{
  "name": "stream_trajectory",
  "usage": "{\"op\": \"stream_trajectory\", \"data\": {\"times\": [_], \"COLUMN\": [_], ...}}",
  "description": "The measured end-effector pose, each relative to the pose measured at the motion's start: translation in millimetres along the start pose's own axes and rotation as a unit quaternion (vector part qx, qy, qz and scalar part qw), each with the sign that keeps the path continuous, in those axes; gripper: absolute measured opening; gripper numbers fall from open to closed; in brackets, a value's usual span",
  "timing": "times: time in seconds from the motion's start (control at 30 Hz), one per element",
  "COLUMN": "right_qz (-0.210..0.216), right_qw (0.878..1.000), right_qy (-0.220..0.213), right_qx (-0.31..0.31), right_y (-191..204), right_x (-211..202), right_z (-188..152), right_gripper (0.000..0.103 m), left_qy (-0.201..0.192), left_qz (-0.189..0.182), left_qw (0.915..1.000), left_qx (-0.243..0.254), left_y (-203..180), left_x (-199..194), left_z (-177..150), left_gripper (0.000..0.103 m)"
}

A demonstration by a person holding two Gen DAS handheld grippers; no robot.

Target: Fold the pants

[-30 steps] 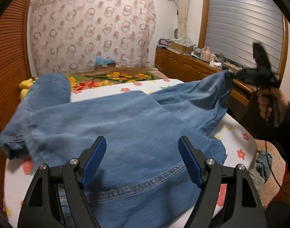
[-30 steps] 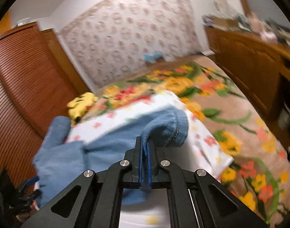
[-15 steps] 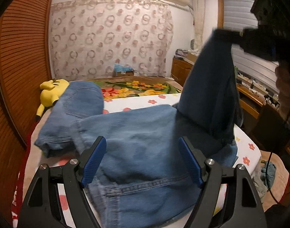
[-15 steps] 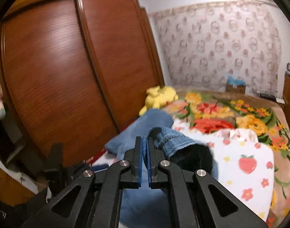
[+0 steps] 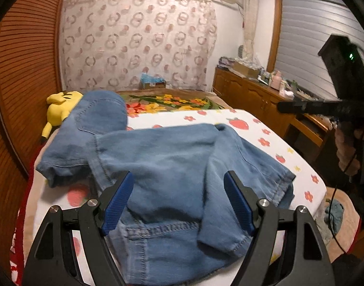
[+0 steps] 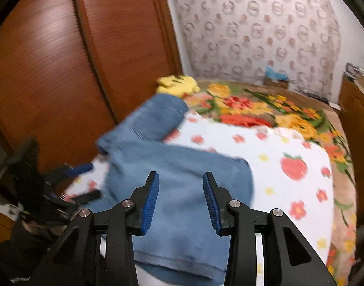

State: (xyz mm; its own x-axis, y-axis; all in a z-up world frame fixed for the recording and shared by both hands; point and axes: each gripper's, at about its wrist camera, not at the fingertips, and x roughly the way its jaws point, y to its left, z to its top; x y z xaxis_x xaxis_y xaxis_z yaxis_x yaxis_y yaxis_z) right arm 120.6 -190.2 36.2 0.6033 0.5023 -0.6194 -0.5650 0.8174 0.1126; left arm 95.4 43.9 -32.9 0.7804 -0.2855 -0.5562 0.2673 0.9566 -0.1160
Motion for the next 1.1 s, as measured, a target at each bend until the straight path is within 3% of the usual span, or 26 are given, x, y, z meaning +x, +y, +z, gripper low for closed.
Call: {"op": "stream_trajectory", "data": {"times": [0.2,0.47,0.53,0.57,0.6,0.63,0.9,1.1], "right_qz": [-0.023,-0.019,-0.008,-0.003,0.006,0.012,0.06,0.104], "right_qw": [0.999,0.994,0.994,0.994,0.995,0.995,0.997,0.99], "right_qy": [0.04,0.09,0.092,0.091,0.088,0.083,0.029,0.003], "right_qx": [0.022,0.059,0.06,0.058,0.053,0.047,-0.045,-0.093], "right_y": [1.0,-10.9,-15.7,-16.1,-11.7,-16.4,45.1,102.0], "right_x": [17.0,41.9,47.9,46.5,47.6,49.9,55.3,95.9], "right_z": [-33.6,-32.2,-22.8,-19.2,-12.6,-11.7,62.5,128.4], "right_gripper": [0.04,0.04,0.039,0.032,0.005,0.002,0.001,0.001], "left_qy": [0.022,0.036,0.034,0.033,0.031,0.03,0.016,0.005], "left_qz": [-0.011,-0.003,-0.001,0.001,0.003,0.005,0.026,0.043], "left_qw": [0.9996,0.9993,0.9994,0.9995,0.9995,0.9995,0.9991,0.9977], "left_qx": [0.014,0.006,0.002,0.0,-0.003,-0.005,-0.028,-0.053], "left_y": [-9.8,-2.1,2.1,4.7,7.6,10.4,35.7,58.4], "left_x": [8.5,12.8,10.9,9.5,7.8,6.2,-9.2,-21.9], "left_z": [-14.7,-27.0,-28.5,-29.4,-30.3,-30.7,-35.3,-39.1], "left_gripper": [0.079,0.079,0.079,0.079,0.079,0.079,0.079,0.079]}}
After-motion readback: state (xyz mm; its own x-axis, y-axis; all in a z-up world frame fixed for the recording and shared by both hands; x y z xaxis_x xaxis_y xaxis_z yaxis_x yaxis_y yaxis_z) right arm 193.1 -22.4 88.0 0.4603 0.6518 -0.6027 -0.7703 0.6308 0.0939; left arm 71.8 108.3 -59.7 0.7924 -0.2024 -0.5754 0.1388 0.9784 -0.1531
